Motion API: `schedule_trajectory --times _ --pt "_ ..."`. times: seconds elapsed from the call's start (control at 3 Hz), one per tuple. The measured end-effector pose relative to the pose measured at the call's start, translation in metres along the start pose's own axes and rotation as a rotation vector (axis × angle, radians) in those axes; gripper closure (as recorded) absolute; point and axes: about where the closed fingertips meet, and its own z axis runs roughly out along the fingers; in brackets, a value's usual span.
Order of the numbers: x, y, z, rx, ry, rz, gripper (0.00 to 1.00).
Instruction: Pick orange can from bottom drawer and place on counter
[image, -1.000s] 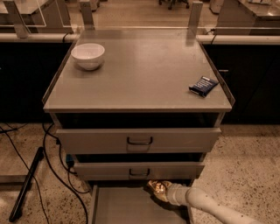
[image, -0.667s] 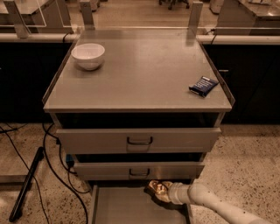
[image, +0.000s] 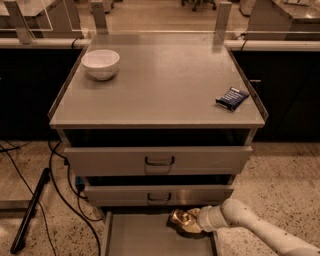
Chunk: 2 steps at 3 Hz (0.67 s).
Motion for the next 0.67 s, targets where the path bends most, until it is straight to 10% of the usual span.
schedule_trajectory --times 0.67 --pt "0.0043 0.0359 -0.0445 -0.099 0.004 -0.031 1.00"
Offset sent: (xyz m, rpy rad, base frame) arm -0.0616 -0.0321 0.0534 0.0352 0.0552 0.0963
